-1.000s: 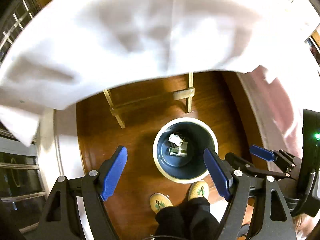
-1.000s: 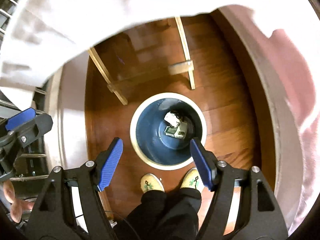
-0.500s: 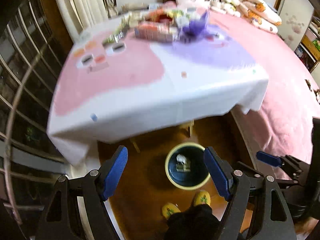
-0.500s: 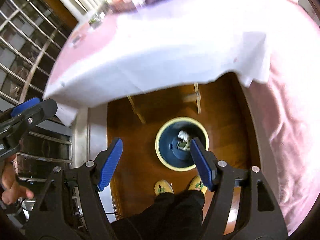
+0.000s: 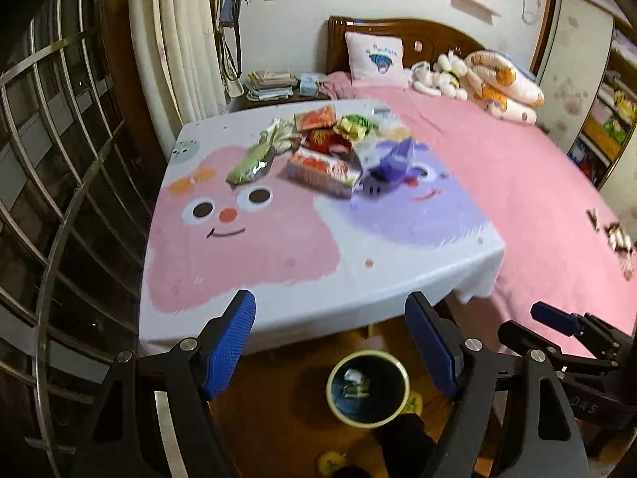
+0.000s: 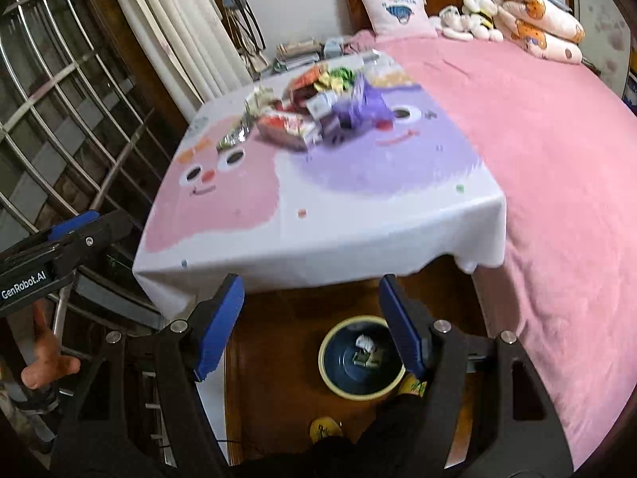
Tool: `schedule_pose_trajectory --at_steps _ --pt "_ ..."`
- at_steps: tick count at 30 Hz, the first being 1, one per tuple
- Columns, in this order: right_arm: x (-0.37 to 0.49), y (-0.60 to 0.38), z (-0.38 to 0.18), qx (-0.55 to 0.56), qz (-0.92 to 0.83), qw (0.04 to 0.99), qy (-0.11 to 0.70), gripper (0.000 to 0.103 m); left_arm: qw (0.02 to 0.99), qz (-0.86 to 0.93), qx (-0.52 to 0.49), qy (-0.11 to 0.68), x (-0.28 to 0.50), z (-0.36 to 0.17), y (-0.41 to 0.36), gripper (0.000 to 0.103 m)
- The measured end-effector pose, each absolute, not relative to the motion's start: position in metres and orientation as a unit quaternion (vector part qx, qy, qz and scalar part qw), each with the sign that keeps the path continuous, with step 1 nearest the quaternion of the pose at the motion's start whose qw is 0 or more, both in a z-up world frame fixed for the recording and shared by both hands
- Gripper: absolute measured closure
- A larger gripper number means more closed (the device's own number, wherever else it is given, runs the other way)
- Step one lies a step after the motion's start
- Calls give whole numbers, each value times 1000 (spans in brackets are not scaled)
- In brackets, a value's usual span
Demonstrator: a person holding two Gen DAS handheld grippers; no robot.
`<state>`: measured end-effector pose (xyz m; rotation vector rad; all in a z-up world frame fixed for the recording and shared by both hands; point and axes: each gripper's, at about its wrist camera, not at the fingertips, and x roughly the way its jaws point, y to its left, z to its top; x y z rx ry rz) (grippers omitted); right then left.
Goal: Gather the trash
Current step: 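Raise both tools from the bin back toward the table, then grasp the purple plastic bag with the right gripper while the left grasps the white box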
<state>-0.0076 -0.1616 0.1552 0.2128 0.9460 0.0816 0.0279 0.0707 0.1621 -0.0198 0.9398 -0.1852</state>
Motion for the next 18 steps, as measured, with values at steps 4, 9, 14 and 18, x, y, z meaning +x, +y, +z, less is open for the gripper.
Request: schedule_pose_trajectory --at_steps 4,9,14,18 --pt "12 -172 176 105 44 894 433 35 896 -83 0 437 48 183 72 23" --pt "52 -192 201 108 49 903 413 35 910 -66 13 409 80 208 65 23" --pt "112 -215 204 117 58 902 412 35 915 -58 33 398 128 224 40 23" --pt "169 -233 186 122 69 892 430 34 909 -47 57 409 175 215 11 23"
